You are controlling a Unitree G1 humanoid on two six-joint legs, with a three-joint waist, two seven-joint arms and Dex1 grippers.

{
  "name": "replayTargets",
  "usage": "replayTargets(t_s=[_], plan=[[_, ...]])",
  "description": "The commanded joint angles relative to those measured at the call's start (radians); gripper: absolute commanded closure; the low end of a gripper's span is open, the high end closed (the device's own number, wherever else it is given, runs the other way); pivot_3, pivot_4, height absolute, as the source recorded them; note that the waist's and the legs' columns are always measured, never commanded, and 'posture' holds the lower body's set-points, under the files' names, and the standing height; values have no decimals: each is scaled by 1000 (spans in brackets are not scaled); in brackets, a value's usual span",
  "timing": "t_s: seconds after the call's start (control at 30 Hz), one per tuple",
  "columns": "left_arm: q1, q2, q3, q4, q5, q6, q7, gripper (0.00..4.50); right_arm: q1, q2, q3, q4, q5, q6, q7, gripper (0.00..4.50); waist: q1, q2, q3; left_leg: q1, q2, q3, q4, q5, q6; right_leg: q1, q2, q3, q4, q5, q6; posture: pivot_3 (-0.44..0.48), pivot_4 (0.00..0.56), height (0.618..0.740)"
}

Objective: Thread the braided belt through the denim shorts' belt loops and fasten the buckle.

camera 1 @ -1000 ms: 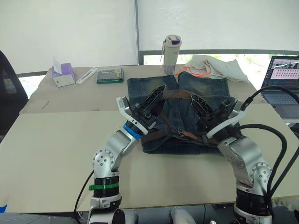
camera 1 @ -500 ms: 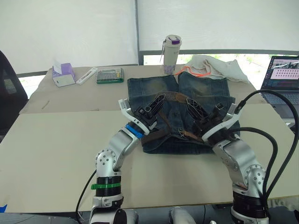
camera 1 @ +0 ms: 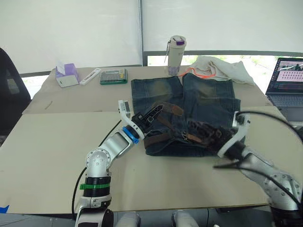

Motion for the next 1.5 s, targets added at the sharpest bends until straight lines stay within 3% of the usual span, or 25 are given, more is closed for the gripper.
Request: replayTargets(t_s=[0.03, 0.33, 0.5, 0.73, 0.93, 1.1, 1.27, 1.5], plan=[[-33, 1, 1, 39, 110, -42, 1, 4500, 31, -110, 115, 5, -387, -141, 191, 390, 1, 0, 0, 0, 0, 0, 0, 0, -1, 0, 0, 0, 0, -2, 3, 0, 150, 740], [-17, -29, 14, 48, 180, -22, -13, 4500, -14, -144, 286, 186, -985, -436, 303, 390, 8, -2, 1, 0, 0, 0, 0, 4, -8, 0, -1, 0, 0, -1, 5, 0, 150, 740], [-9, -34, 24, 36, 183, -5, -17, 4500, -47, -79, 198, 164, -958, -412, 338, 390, 12, -2, 1, 0, 0, 0, 0, 4, -8, 0, -1, 1, 0, 3, -1, 0, 150, 740], [-4, -39, 17, 20, 195, 19, -48, 4500, -92, -46, 234, 136, -1046, -362, 366, 390, 13, -2, 0, 0, 0, 0, 0, 4, -8, 0, 0, 0, 0, 4, -2, 0, 150, 740], [38, -19, -6, -21, 217, 43, -114, 4500, -101, -11, 180, 108, -1039, -297, 370, 390, 13, -2, 0, 1, -1, 0, 1, 4, -8, 0, -1, 1, 1, 5, -3, 0, 150, 740], [83, -6, -15, -41, 229, 43, -213, 4500, -144, 74, 215, 58, -1023, -220, 357, 390, 7, -1, 0, 1, 0, 0, 0, 4, -8, 0, 0, 1, 1, 5, -3, 0, 150, 740], [126, -9, 0, -41, 220, 38, -266, 4500, -158, 136, 251, 42, -1074, -147, 331, 1758, 8, -1, 0, 2, 1, 0, 0, 4, -8, 0, 0, 1, 1, 5, -3, 0, 150, 740], [142, -16, 6, -49, 236, 32, -275, 4500, -159, 155, 309, 53, -1187, -142, 312, 1758, 10, -1, 0, 2, 0, 0, 0, 4, -7, 0, -1, 1, 1, 5, -4, 0, 150, 740]])
